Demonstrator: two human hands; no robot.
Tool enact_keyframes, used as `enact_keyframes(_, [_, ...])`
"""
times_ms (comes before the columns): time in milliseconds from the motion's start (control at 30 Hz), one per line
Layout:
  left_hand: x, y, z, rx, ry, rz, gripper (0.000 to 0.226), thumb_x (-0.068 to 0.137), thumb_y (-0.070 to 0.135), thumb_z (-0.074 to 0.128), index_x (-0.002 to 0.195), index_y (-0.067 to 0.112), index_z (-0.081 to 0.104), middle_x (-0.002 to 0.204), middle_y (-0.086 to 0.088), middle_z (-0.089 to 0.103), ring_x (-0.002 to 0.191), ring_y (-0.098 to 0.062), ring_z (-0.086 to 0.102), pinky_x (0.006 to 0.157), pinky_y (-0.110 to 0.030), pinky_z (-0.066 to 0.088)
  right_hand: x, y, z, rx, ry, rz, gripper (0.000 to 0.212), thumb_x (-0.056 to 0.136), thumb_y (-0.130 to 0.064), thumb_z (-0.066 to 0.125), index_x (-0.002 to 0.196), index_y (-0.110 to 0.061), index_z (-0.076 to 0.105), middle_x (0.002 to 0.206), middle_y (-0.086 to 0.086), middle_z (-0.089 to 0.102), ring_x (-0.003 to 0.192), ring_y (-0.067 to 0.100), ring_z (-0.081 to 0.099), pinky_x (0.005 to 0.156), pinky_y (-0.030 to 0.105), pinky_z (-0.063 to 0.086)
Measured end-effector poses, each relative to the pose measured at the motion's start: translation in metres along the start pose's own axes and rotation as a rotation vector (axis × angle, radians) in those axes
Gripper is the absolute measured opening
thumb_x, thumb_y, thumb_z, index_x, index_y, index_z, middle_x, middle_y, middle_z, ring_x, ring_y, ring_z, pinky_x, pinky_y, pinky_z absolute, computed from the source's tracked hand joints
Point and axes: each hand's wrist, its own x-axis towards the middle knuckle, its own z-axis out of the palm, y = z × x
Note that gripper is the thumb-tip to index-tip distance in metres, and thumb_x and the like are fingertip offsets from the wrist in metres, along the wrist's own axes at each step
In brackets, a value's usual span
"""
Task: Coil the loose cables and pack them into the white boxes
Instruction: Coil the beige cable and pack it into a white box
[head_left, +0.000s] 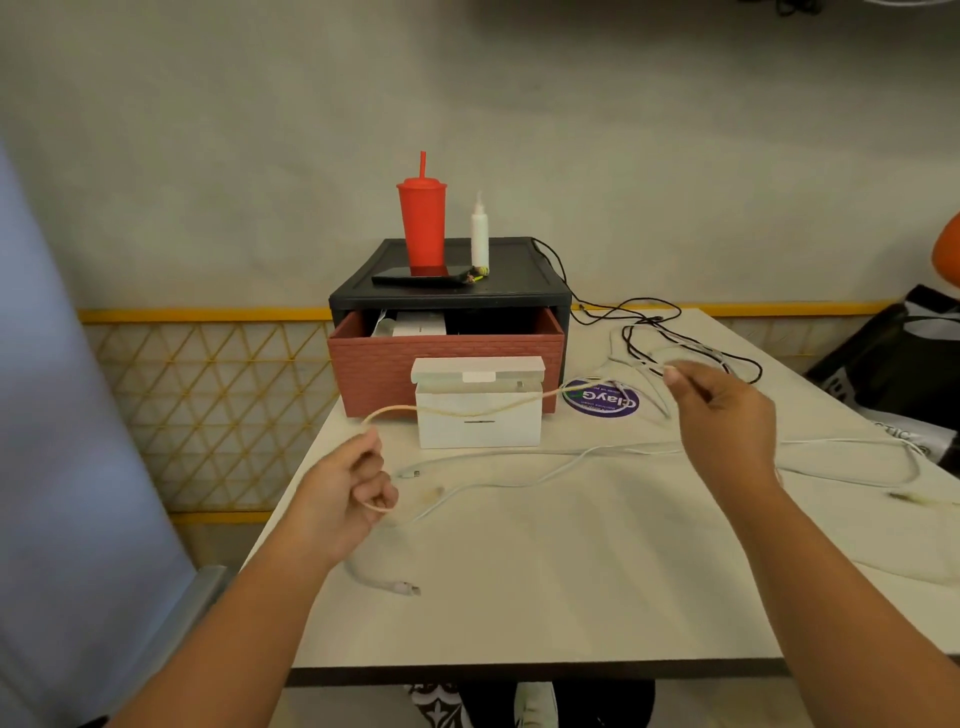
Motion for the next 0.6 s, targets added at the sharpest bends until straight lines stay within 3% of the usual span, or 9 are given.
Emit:
enact_keyframes(100, [-0.005,0.006,-0.006,-0.276,-0.066,0.0,0.048,0.03,0.02,0.094,0.056,0.015,0.053,0.036,0.007,0.025,0.028,-0.005,0.025,0.038,-0.016,0.038,-0.017,0.033,-0.001,-0.148,-0.093,0.129,0.026,0.094,-0.028,0.053,0.108,-0.013,0.069,0.103,0.012,0.07,0.097,0.03,0.061,0.082,0.034,0.045])
enact_keyframes(233, [-0.008,0.002,-0.007,-0.474,-0.097,0.038,0.054,0.018,0.015,0.095,0.061,0.012,0.063,0.039,0.007,0.029,0.032,-0.006,0.029,0.043,-0.015,0.041,-0.051,0.068,0.005,-0.274,-0.265,0.209,0.025,0.094,-0.028,0.051,0.096,-0.013,0.071,0.097,0.014,0.07,0.09,0.032,0.06,0.076,0.034,0.044])
enact_keyframes(300, [-0.01,0.001,-0.003,-0.535,-0.113,0.066,0.051,0.032,0.013,0.093,0.075,0.011,0.067,0.041,0.007,0.033,0.034,-0.005,0.033,0.047,-0.017,0.046,-0.064,0.076,0.009,-0.343,-0.392,0.171,0.028,0.094,-0.032,0.049,0.093,-0.015,0.07,0.092,0.01,0.07,0.087,0.029,0.06,0.072,0.033,0.045])
enact_keyframes(333, [-0.012,0.002,0.001,-0.533,-0.105,0.086,0.04,0.049,0.014,0.087,0.083,0.011,0.066,0.043,0.008,0.036,0.036,-0.005,0.037,0.051,-0.018,0.048,-0.068,0.077,0.011,-0.364,-0.45,0.136,0.028,0.094,-0.035,0.048,0.093,-0.017,0.07,0.091,0.008,0.07,0.088,0.027,0.061,0.071,0.031,0.045])
enact_keyframes(400, [-0.013,0.007,0.01,-0.476,-0.019,0.137,0.014,0.083,0.019,0.058,0.096,0.015,0.062,0.049,0.011,0.047,0.044,-0.002,0.049,0.064,-0.023,0.051,-0.075,0.074,0.016,-0.425,-0.556,0.056,0.028,0.095,-0.039,0.046,0.102,-0.026,0.07,0.1,-0.003,0.07,0.097,0.021,0.061,0.071,0.028,0.042])
enact_keyframes(433, [-0.013,0.01,0.015,-0.444,0.016,0.17,0.017,0.092,0.021,0.046,0.098,0.017,0.061,0.054,0.013,0.054,0.051,-0.001,0.056,0.071,-0.025,0.049,-0.078,0.072,0.019,-0.467,-0.599,0.003,0.028,0.096,-0.039,0.044,0.11,-0.031,0.067,0.107,-0.007,0.067,0.102,0.017,0.059,0.072,0.025,0.04])
enact_keyframes(533, [-0.008,0.022,0.027,-0.392,0.062,0.278,0.024,0.1,0.022,0.035,0.097,0.02,0.058,0.075,0.015,0.07,0.087,-0.003,0.063,0.083,-0.03,0.044,-0.089,0.067,0.024,-0.474,-0.669,-0.126,0.029,0.097,-0.037,0.042,0.119,-0.038,0.061,0.107,-0.011,0.065,0.101,0.011,0.057,0.073,0.021,0.038])
enact_keyframes(600, [-0.002,0.029,0.037,-0.347,0.077,0.331,0.023,0.101,0.02,0.034,0.11,0.02,0.054,0.096,0.014,0.068,0.103,-0.006,0.058,0.085,-0.029,0.043,-0.095,0.063,0.025,-0.44,-0.693,-0.177,0.028,0.097,-0.036,0.043,0.119,-0.038,0.061,0.103,-0.011,0.065,0.098,0.011,0.058,0.075,0.022,0.04])
